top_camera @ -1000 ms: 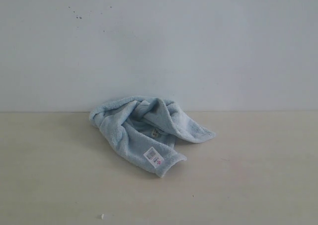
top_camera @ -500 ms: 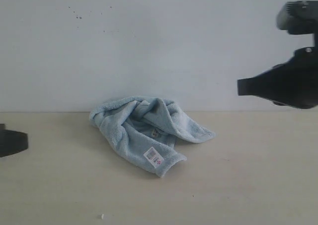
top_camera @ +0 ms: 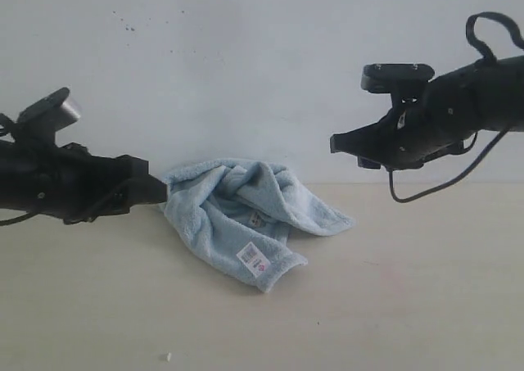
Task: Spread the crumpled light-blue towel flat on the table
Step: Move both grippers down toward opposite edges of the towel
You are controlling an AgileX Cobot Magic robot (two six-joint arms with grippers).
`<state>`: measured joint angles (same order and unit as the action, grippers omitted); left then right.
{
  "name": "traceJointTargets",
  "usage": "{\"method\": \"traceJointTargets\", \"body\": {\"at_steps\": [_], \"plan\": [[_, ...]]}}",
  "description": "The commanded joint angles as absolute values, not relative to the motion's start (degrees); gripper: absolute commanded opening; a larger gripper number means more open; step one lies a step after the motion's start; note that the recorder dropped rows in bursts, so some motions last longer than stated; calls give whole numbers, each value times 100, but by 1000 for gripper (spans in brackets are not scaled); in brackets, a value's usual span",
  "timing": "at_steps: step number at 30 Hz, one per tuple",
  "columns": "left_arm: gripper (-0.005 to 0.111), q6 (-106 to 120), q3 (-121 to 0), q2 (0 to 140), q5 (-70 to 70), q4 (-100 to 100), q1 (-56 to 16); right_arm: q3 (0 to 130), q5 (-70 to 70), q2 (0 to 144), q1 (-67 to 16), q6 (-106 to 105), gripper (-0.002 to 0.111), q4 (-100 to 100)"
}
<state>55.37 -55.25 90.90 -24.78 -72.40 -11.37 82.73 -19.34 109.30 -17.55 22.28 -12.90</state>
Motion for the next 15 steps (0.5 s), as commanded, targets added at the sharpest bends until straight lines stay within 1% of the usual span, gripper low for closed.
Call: {"method": "traceJointTargets", "body": {"at_steps": [1,5,7,10,15], "plan": [[61,6546,-6071,9826,-2529,-8100,-1211,9038,-2029,11741,-1386,1731,40,-563],[61,6918,-6515,10369,-2531,-8376,-1283,9870,-2462,12507,-1318,902,41,0],[61,6928,-6736,10636,-2531,-8376,-1332,10278,-2713,12890,-1318,638,47,183],[61,6956,-6962,10943,-2531,-8376,-1405,10887,-3060,13362,-1318,490,60,414],[61,6981,-7131,11240,-2520,-8413,-1507,11693,-3682,13922,-1318,135,62,696]]}}
